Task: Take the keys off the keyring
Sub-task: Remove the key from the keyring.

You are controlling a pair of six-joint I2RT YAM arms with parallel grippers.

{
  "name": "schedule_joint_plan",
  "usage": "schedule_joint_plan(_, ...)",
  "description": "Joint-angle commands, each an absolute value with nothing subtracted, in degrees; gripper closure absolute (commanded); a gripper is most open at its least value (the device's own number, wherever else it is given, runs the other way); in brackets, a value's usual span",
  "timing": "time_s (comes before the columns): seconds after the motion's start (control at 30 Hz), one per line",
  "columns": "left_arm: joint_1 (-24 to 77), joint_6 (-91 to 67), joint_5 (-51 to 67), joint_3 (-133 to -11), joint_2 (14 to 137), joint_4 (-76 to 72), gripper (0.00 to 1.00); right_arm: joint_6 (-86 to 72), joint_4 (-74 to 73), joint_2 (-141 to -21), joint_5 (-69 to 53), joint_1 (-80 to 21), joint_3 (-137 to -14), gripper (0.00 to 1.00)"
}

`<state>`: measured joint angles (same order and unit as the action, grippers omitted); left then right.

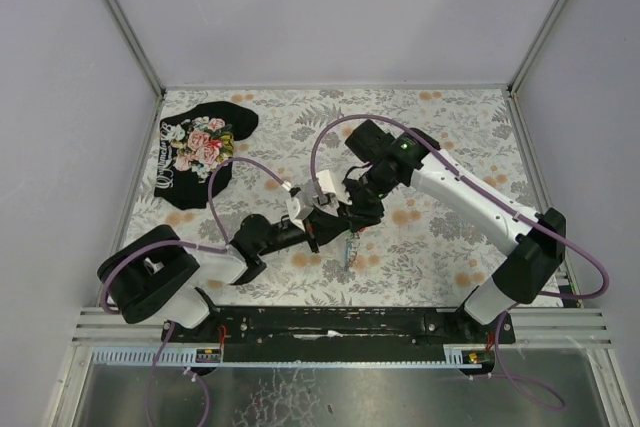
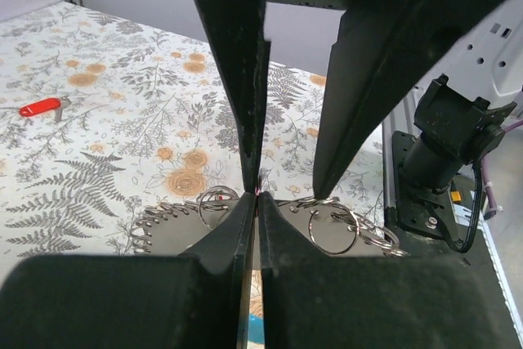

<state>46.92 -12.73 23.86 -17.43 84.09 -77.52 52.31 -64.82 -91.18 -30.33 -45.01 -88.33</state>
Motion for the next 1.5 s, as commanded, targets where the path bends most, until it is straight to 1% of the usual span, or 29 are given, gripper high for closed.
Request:
schedule_joint_plan(0.0,46.15,-8.73,22.09,-16.47,80.97,-79.97,1.00,49.57,-65.38,-88.66,-42.44,-41.35,-92.64,0.60)
schedule_joint_plan(0.1,44.84,-9.56,24.04,-16.06,79.89,-80.83,1.00,49.49,-65.72,-87.68,-48.65,-38.00,-92.12,0.58)
schedule_joint_plan(0.2,43.32,-10.52,26.33,-15.51,78.66,-81.80,1.00,49.26,-64.49,-86.13,-53.39,-35.95,-89.00,0.56)
schedule_joint_plan(0.37,40.70,-11.44,29.36,-15.38,75.68,-80.15,1.00,44.97,-57.27,-82.75,-56.64,-32.92,-83.79,0.55)
schedule_joint_plan(0.47,39.52,-11.84,30.04,-15.53,73.60,-78.51,1.00,40.96,-51.48,-81.12,-58.79,-30.84,-81.94,0.56)
schedule_joint_plan(0.5,39.33,-11.93,30.22,-15.66,73.02,-78.02,1.00,39.96,-50.17,-80.81,-59.11,-30.62,-81.59,0.57)
schedule_joint_plan(0.67,38.24,-11.08,30.30,-16.30,70.16,-74.64,1.00,37.78,-49.88,-83.10,-60.49,-30.59,-84.94,0.73)
schedule_joint_plan(0.83,36.48,-12.25,30.99,-16.10,68.97,-75.08,1.00,33.12,-44.70,-82.80,-55.58,-30.59,-84.44,0.89)
schedule_joint_plan(1.0,35.28,-13.71,31.98,-15.97,68.69,-76.13,1.00,30.26,-42.35,-82.71,-48.43,-30.01,-84.34,0.99)
schedule_joint_plan(1.07,35.08,-14.15,31.99,-15.83,68.78,-76.61,1.00,30.08,-41.49,-82.71,-44.86,-29.89,-83.63,1.00)
schedule_joint_plan(1.13,35.04,-14.63,31.93,-15.78,68.68,-76.96,1.00,30.90,-41.29,-82.55,-44.17,-29.89,-82.39,1.00)
schedule_joint_plan(1.47,34.98,-15.55,30.37,-15.88,68.86,-77.30,1.00,36.41,-44.30,-80.55,-54.15,-31.18,-76.89,0.99)
